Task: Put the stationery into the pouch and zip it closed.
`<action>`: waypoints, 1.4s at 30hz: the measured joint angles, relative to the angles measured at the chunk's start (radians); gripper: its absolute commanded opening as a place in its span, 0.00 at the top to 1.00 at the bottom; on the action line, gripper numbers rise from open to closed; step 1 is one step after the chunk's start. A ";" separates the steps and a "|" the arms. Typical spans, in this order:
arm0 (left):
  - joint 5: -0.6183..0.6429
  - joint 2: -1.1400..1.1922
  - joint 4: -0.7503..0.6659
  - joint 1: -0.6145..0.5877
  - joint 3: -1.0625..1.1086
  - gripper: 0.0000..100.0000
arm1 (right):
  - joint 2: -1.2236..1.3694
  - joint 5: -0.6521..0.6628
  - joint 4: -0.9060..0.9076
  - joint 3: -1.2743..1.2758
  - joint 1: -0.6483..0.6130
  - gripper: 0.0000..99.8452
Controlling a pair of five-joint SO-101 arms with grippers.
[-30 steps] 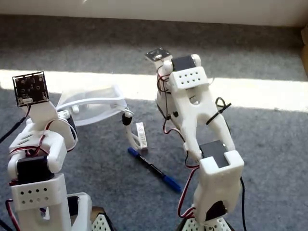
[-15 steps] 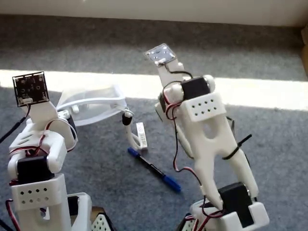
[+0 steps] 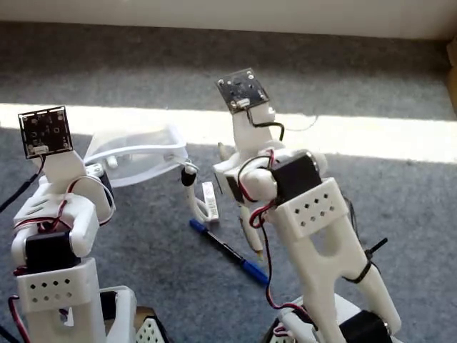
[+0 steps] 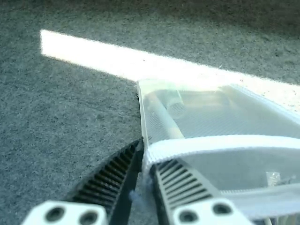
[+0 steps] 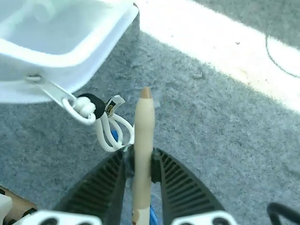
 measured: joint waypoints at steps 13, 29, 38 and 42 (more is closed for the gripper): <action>0.000 0.000 0.000 0.000 0.000 0.99 | -0.333 -0.018 -0.247 0.281 -0.046 0.99; 0.000 0.000 0.000 0.000 0.000 0.99 | -0.638 -0.018 -0.621 0.629 -0.046 0.99; 0.000 0.000 0.000 0.000 0.000 0.99 | -0.784 -0.018 -0.732 0.733 -0.138 0.99; 0.000 0.000 0.000 0.000 0.000 0.99 | -0.868 -0.018 -0.798 0.789 -0.160 0.99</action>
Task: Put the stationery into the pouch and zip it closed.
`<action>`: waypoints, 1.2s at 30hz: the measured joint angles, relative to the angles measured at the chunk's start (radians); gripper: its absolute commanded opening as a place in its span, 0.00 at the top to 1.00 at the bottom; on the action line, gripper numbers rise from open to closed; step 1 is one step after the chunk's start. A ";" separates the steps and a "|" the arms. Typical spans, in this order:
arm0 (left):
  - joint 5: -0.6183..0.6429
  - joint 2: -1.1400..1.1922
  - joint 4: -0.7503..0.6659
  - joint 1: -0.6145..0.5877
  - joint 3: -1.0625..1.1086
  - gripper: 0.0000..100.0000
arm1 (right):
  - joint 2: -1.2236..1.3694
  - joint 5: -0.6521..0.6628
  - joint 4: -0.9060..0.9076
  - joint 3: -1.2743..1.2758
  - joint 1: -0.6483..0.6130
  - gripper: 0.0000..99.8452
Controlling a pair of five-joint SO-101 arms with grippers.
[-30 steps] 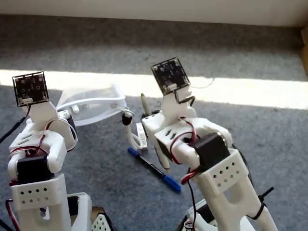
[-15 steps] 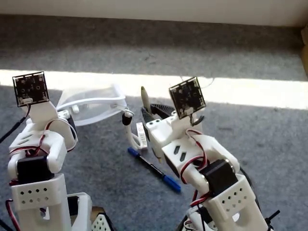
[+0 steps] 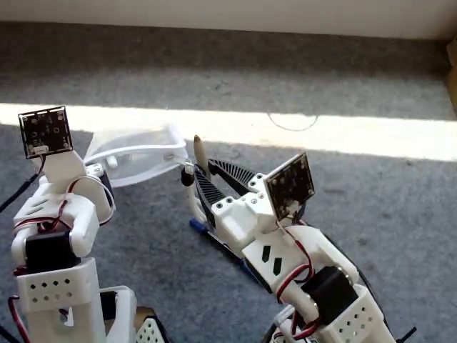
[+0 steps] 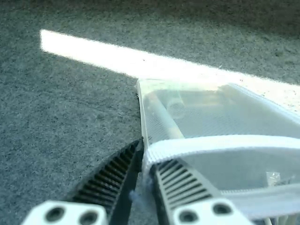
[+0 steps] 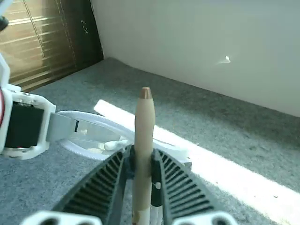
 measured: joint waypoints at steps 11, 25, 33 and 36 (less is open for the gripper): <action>0.000 0.000 0.000 0.000 0.000 0.99 | -0.269 0.000 -0.374 0.304 -0.089 0.99; 0.000 0.000 0.000 0.000 0.000 0.99 | -0.330 0.000 -0.727 0.446 -0.097 0.99; 0.000 -0.002 -0.005 0.000 0.012 0.99 | -0.330 0.000 -0.793 0.446 -0.097 0.99; 0.000 -0.002 -0.005 0.000 0.012 0.99 | -0.304 0.000 -0.806 0.446 -0.098 0.99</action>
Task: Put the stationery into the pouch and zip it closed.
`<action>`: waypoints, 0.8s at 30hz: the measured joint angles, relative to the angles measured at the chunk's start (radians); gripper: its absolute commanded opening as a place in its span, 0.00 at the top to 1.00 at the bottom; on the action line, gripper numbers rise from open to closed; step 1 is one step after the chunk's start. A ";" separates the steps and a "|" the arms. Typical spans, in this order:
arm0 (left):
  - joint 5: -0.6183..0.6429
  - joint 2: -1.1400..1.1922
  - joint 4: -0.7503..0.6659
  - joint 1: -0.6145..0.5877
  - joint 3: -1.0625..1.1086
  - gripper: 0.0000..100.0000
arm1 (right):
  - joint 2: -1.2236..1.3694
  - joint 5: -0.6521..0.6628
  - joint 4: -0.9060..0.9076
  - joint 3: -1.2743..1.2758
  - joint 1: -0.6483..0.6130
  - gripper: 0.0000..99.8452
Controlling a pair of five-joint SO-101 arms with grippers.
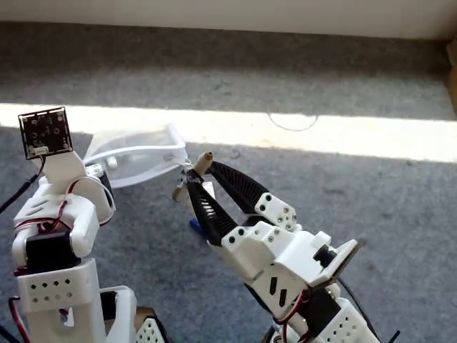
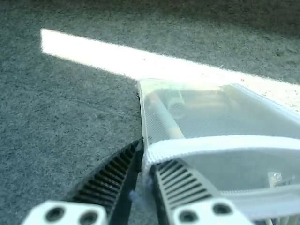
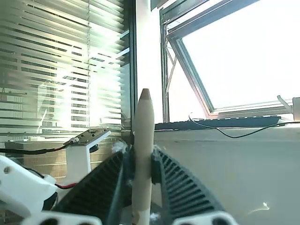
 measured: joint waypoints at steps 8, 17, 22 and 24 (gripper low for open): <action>0.000 0.000 0.000 0.000 0.000 0.99 | 0.242 0.000 -0.221 -0.005 -0.040 0.99; 0.000 0.000 0.000 0.000 0.000 0.99 | 0.480 0.000 -0.499 -0.005 -0.038 0.99; 0.000 0.000 0.000 0.000 0.000 0.99 | 0.525 0.000 -0.612 -0.005 -0.038 0.99; 0.000 0.000 0.000 0.000 0.000 0.99 | 0.532 0.000 -0.629 -0.008 -0.038 0.99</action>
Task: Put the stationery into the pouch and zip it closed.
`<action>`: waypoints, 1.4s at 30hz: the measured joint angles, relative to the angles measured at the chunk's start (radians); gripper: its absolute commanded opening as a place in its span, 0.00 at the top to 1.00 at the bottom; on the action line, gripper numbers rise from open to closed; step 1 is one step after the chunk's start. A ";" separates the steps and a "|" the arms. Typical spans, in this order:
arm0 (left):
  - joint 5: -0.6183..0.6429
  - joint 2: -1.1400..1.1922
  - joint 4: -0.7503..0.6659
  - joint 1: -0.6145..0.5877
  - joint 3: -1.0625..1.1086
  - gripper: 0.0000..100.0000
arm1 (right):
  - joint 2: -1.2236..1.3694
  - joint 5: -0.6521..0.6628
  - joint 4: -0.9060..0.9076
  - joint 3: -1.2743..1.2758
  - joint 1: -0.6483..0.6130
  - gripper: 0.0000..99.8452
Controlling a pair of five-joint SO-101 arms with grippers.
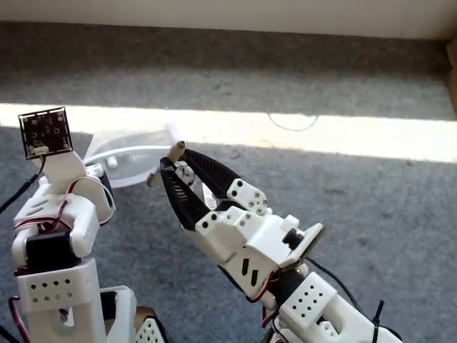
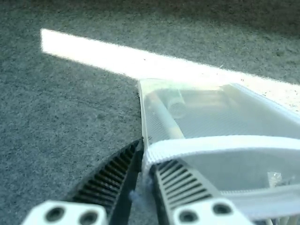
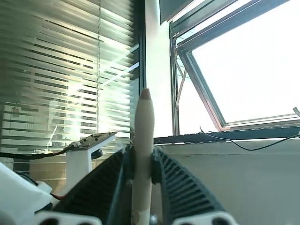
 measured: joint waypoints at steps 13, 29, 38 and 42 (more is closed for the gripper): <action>0.000 0.000 0.000 0.000 0.000 0.99 | 0.275 0.000 -0.112 -0.150 0.051 0.99; 0.000 0.000 0.000 0.000 0.000 0.99 | 0.551 0.000 -0.310 -0.152 0.054 0.99; 0.000 0.000 0.000 0.000 0.000 0.99 | 0.552 0.184 -0.315 -0.087 0.020 0.99; 0.000 0.000 0.000 0.000 0.000 0.99 | 0.552 0.256 -0.315 -0.051 -0.008 0.99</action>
